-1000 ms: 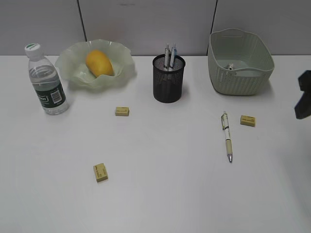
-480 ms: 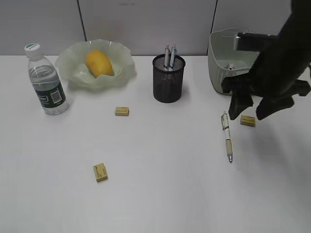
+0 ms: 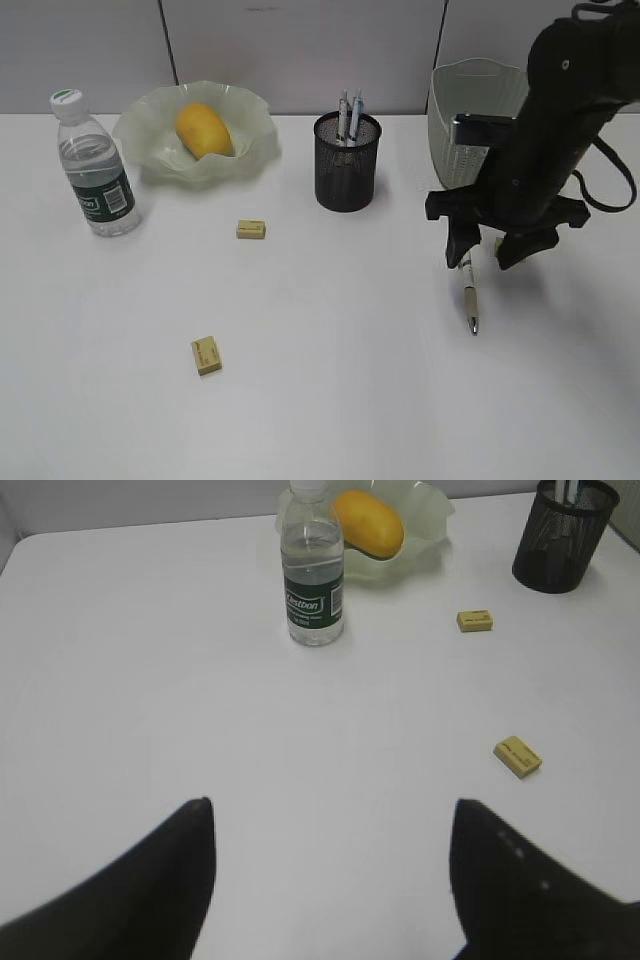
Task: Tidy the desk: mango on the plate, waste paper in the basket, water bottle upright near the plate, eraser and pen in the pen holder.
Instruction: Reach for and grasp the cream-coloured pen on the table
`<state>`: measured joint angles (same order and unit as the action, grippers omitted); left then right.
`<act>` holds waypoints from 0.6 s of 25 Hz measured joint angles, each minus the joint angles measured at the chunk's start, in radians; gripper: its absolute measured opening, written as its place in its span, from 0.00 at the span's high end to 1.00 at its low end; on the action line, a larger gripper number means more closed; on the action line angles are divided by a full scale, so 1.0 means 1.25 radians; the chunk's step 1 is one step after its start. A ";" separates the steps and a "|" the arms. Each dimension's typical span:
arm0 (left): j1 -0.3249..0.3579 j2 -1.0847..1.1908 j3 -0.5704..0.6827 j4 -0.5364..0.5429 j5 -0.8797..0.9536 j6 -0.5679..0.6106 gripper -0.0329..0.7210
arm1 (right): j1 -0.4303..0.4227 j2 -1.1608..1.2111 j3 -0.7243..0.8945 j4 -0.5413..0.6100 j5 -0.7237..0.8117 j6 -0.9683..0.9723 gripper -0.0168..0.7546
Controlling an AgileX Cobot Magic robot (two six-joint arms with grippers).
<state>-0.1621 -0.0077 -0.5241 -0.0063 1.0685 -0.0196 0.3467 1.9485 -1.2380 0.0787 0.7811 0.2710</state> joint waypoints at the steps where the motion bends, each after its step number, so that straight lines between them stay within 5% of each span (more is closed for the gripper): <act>1: 0.000 0.000 0.000 0.000 0.000 0.000 0.21 | 0.000 0.007 0.000 -0.002 -0.008 0.002 0.34; 15: 0.000 0.000 0.000 0.000 0.000 0.000 0.21 | -0.014 0.113 -0.014 -0.010 -0.060 0.020 0.37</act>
<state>-0.1621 -0.0077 -0.5241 -0.0063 1.0685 -0.0196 0.3288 2.0893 -1.2553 0.0657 0.7062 0.2961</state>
